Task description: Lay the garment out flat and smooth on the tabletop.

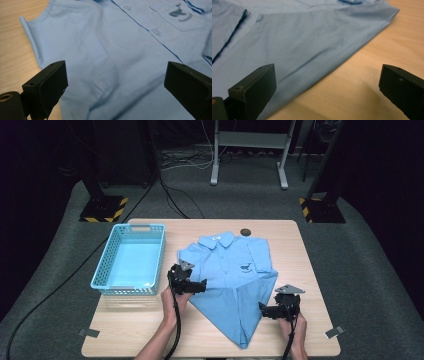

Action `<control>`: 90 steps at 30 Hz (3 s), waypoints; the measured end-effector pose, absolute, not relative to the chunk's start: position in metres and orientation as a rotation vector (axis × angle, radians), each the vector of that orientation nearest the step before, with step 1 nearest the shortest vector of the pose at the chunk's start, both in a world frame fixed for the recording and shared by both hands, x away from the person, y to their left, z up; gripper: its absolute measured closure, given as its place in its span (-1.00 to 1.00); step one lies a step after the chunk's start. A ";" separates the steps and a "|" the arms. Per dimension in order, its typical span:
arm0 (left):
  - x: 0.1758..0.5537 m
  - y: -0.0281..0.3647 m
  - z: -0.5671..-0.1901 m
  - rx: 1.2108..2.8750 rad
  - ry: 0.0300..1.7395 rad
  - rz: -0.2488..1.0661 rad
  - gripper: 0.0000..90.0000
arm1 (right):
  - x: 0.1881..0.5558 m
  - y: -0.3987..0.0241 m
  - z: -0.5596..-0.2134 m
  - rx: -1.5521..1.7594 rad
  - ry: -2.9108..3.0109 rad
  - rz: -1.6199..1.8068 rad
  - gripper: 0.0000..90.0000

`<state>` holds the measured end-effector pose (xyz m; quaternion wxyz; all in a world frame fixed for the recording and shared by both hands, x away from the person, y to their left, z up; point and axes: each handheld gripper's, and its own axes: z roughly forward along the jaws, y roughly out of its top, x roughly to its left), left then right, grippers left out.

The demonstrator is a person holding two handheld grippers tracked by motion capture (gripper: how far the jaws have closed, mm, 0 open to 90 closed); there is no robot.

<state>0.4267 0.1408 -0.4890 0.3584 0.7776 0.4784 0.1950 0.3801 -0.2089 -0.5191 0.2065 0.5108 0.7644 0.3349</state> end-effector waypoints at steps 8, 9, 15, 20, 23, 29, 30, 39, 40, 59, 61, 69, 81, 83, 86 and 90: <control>0.394 0.128 -0.510 2.069 1.199 0.441 -0.93 | 0.415 -0.191 -0.506 1.325 2.198 0.882 -1.00; 0.392 0.125 -0.514 2.072 1.195 0.432 -0.93 | 0.419 -0.188 -0.506 1.325 2.214 0.883 -1.00; 0.386 0.117 -0.523 2.102 1.180 0.427 -0.96 | 0.435 -0.170 -0.517 1.299 2.287 0.829 -1.00; 0.383 0.114 -0.526 2.114 1.167 0.468 -0.97 | 0.433 -0.173 -0.522 1.316 2.283 0.883 -1.00; 0.381 0.112 -0.527 2.109 1.162 0.482 -0.99 | 0.431 -0.175 -0.523 1.314 2.279 0.890 -1.00; 0.380 0.112 -0.528 2.104 1.153 0.485 -0.99 | 0.421 -0.179 -0.524 1.320 2.247 0.900 -1.00; 0.380 0.111 -0.528 2.105 1.150 0.483 -0.99 | 0.419 -0.179 -0.524 1.328 2.243 0.899 -1.00; 0.376 0.106 -0.528 2.123 1.115 0.472 -0.99 | 0.399 -0.186 -0.525 1.356 2.213 0.890 -0.99; 0.375 0.105 -0.528 2.118 1.117 0.472 -0.99 | 0.396 -0.186 -0.525 1.358 2.210 0.891 -0.99; 0.367 0.098 -0.528 2.142 1.066 0.460 -0.99 | 0.374 -0.196 -0.525 1.365 2.201 0.890 -1.00; 0.367 0.098 -0.528 2.141 1.069 0.458 -0.99 | 0.376 -0.196 -0.525 1.358 2.201 0.887 -1.00; 0.368 0.098 -0.528 2.140 1.070 0.457 -1.00 | 0.398 -0.201 -0.512 1.351 2.156 0.882 -0.90; 0.368 0.098 -0.528 2.140 1.070 0.456 -1.00 | 0.454 -0.194 -0.497 1.351 2.166 0.829 -0.51; 0.368 0.098 -0.528 2.141 1.069 0.456 -1.00 | 0.464 -0.195 -0.498 1.381 2.165 0.816 -0.40; 0.368 0.098 -0.528 2.141 1.069 0.456 -1.00 | 0.475 -0.198 -0.501 1.424 2.173 0.805 -0.26; 0.368 0.098 -0.528 2.139 1.070 0.456 -1.00 | 0.482 -0.202 -0.508 1.465 2.191 0.809 0.00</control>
